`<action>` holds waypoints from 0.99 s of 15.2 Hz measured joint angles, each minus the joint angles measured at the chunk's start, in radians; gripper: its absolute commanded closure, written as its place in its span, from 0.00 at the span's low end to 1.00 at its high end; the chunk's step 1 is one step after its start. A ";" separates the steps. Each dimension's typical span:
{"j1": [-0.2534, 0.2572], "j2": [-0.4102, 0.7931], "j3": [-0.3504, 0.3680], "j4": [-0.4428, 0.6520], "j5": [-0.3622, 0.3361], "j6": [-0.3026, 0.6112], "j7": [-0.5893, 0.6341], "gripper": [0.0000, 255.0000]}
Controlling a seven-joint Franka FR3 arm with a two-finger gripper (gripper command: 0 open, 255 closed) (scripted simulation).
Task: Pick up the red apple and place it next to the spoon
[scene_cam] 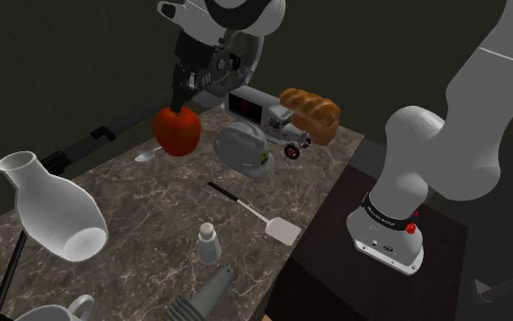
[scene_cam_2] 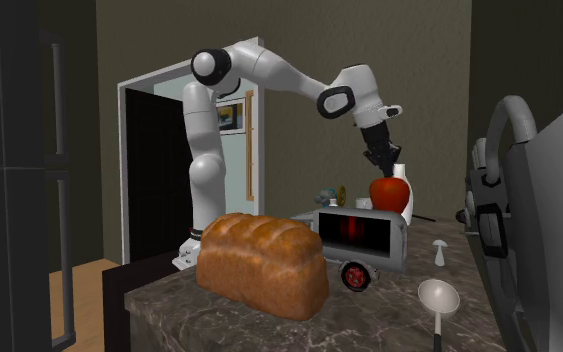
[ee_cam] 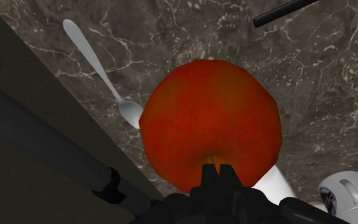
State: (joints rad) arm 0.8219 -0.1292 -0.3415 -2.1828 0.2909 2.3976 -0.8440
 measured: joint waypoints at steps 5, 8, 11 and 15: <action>0.007 0.032 -0.003 -0.039 0.037 0.065 -0.036 1.00; 0.010 0.052 -0.006 -0.058 0.064 0.099 -0.063 1.00; 0.013 0.076 -0.009 -0.074 0.096 0.134 -0.095 1.00; 0.016 0.086 -0.009 -0.084 0.111 0.152 -0.107 1.00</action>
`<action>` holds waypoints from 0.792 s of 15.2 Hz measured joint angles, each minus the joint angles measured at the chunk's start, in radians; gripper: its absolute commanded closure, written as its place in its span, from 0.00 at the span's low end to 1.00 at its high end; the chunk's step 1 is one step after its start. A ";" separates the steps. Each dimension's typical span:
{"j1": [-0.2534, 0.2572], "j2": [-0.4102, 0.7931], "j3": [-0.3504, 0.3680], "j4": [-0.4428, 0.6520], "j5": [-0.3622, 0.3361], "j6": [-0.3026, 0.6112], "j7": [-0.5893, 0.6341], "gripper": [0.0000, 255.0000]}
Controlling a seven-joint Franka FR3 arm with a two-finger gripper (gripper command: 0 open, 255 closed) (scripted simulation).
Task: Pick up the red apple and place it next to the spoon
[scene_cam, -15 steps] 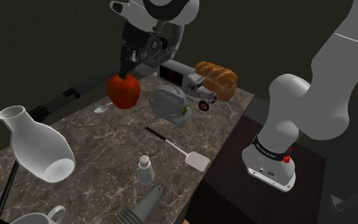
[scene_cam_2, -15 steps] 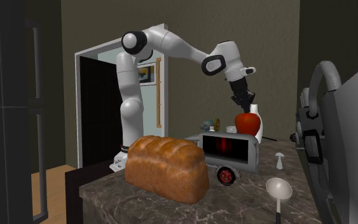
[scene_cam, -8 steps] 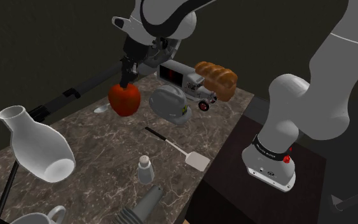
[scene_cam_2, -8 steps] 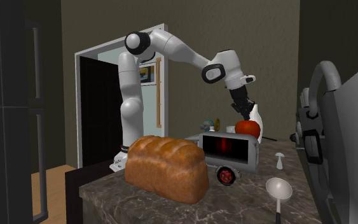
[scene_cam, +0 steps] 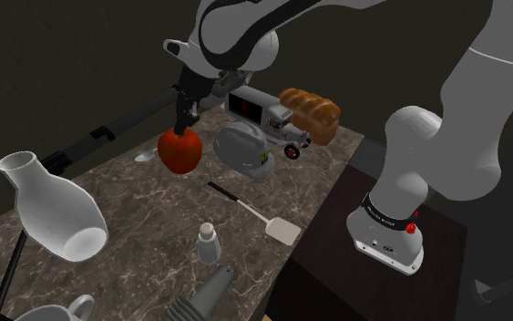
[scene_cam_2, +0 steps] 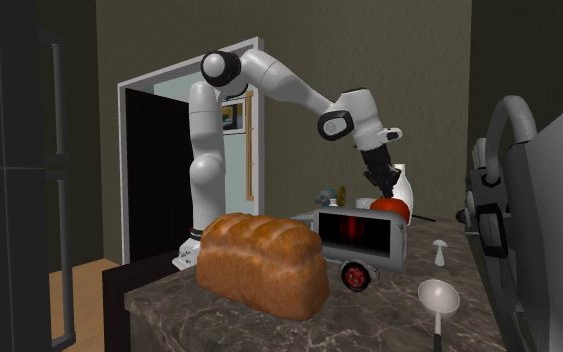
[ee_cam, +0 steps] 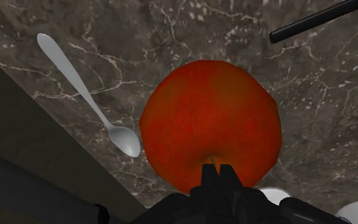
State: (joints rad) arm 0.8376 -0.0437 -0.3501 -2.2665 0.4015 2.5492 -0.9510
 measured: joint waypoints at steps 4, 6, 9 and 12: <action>0.000 0.000 0.000 -0.001 0.001 0.001 -0.001 0.00; 0.000 0.000 0.000 -0.001 0.001 0.002 -0.001 0.00; 0.000 0.000 0.000 -0.001 0.001 0.002 -0.001 0.00; -0.006 -0.033 -0.002 0.001 -0.031 -0.029 0.021 0.00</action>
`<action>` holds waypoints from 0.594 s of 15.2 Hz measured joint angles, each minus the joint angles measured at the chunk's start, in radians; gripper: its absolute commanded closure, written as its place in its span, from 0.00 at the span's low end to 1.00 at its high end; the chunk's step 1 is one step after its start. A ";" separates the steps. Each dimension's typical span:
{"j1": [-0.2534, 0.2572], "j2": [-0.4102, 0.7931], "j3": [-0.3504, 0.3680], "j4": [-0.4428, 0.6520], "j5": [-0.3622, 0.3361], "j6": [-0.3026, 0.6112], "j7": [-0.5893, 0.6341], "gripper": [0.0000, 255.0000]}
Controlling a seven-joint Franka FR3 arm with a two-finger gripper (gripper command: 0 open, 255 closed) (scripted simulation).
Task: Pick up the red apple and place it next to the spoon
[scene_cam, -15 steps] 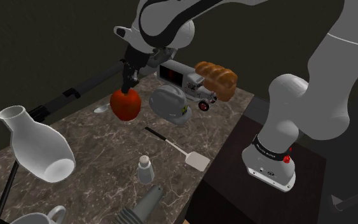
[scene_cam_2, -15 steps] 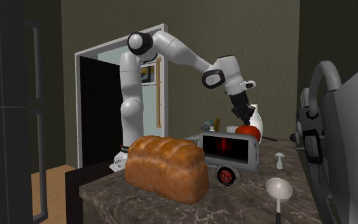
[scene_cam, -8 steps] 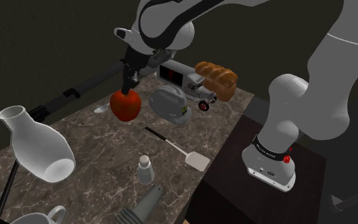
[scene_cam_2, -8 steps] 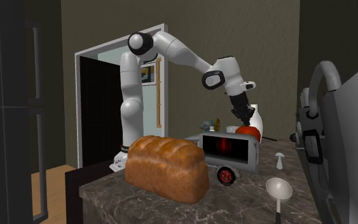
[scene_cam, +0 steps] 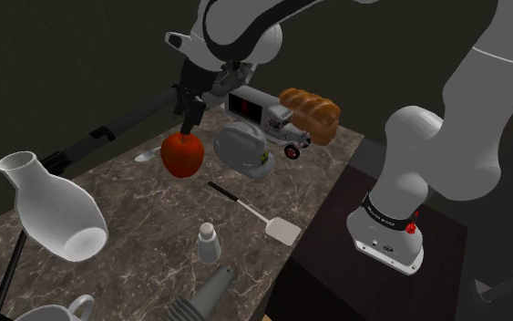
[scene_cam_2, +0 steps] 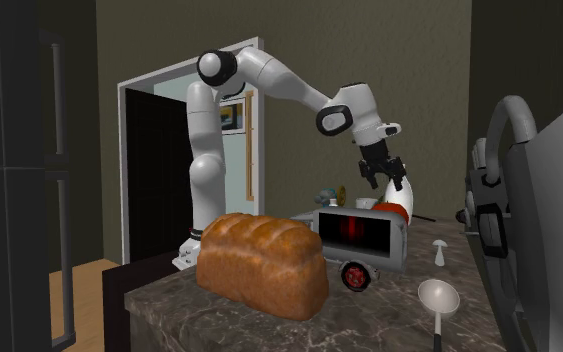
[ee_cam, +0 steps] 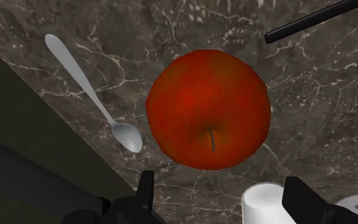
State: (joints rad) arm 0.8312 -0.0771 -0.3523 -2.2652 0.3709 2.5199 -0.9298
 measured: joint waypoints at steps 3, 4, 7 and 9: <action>-0.014 -0.067 0.000 -0.002 -0.057 -0.056 0.040 0.00; -0.015 -0.073 0.000 -0.003 -0.061 -0.061 0.042 0.00; -0.017 -0.078 0.000 -0.002 -0.066 -0.067 0.045 0.00; -0.017 -0.078 0.001 -0.002 -0.067 -0.067 0.045 0.00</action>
